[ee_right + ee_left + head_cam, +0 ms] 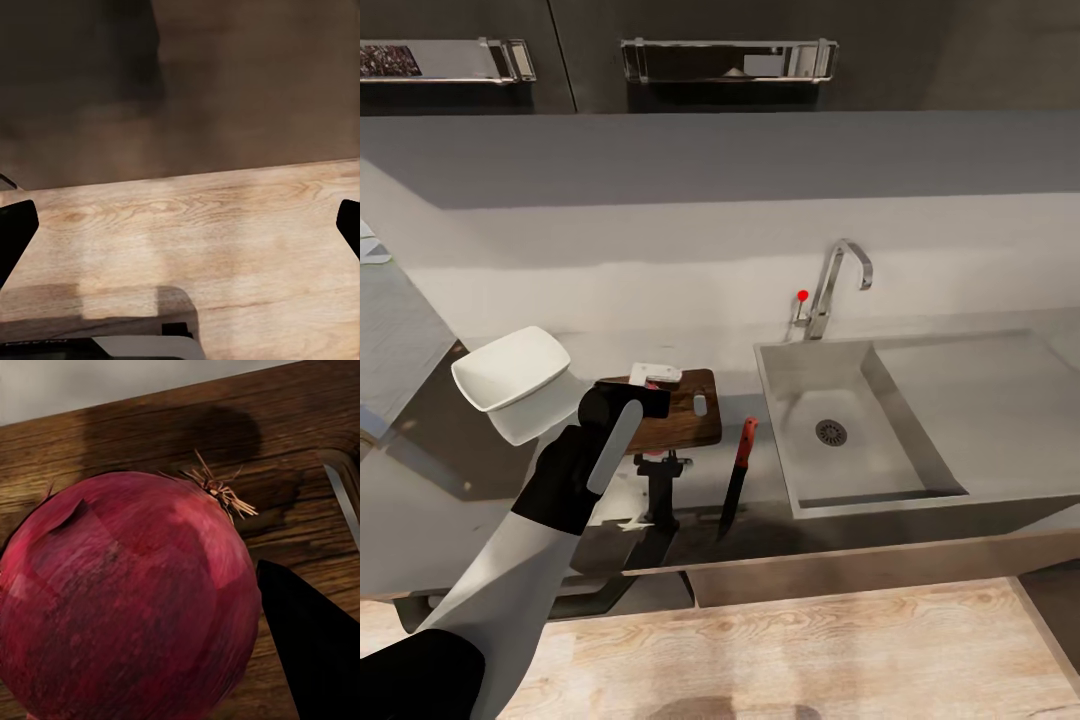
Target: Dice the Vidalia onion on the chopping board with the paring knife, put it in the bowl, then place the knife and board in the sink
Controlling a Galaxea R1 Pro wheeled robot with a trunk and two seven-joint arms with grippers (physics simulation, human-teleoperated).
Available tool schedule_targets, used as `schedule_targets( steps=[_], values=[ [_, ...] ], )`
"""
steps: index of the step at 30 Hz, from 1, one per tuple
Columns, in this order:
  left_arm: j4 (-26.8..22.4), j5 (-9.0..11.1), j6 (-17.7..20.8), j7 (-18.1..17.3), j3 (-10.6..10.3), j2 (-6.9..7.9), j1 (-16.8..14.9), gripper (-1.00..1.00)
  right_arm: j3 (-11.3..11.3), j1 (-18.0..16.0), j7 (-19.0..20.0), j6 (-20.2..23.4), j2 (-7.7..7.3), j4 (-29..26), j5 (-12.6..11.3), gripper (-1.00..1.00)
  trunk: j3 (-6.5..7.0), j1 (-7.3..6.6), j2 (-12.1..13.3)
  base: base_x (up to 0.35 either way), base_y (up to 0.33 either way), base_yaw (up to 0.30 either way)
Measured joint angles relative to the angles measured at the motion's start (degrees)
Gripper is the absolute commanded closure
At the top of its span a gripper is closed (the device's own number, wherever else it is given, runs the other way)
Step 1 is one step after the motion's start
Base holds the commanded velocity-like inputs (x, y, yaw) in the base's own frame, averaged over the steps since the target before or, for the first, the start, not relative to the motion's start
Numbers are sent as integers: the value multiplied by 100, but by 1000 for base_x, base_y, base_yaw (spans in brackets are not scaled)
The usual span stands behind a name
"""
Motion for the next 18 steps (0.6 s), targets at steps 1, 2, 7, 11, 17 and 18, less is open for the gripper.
schedule_targets(
  steps=[1, 2, 7, 11, 17, 18],
  values=[
    [3, 0, 0, 0, 0, 0, 0, 100, 0, 0, 0, 0, 1, 0, 0, -100, -5, 0, 0, 0, 0, 0],
    [8, -1, 0, 0, 0, 1, 0, 100, 0, 0, 0, 0, 1, 0, 0, -100, -10, 0, 0, 0, 0, 0],
    [20, 0, 0, 0, 0, 1, 1, 100, 0, 0, -1, 0, 0, 1, -1, -100, -40, 0, 0, 0, 0, 0],
    [25, 0, -1, 0, 0, 0, -1, 100, 0, 0, 0, 0, 0, 2, 0, -100, -67, 0, 0, 0, 0, 0],
    [16, 0, -1, 0, -1, 0, 0, 100, 0, 0, 0, 0, -1, -3, 1, -100, -109, 0, 0, 0, 0, 0],
    [16, 0, -1, 0, 0, 0, 0, 100, 0, 0, 0, 0, -1, -2, 0, -100, -116, 0, 0, 0, 0, 0]
  ],
)
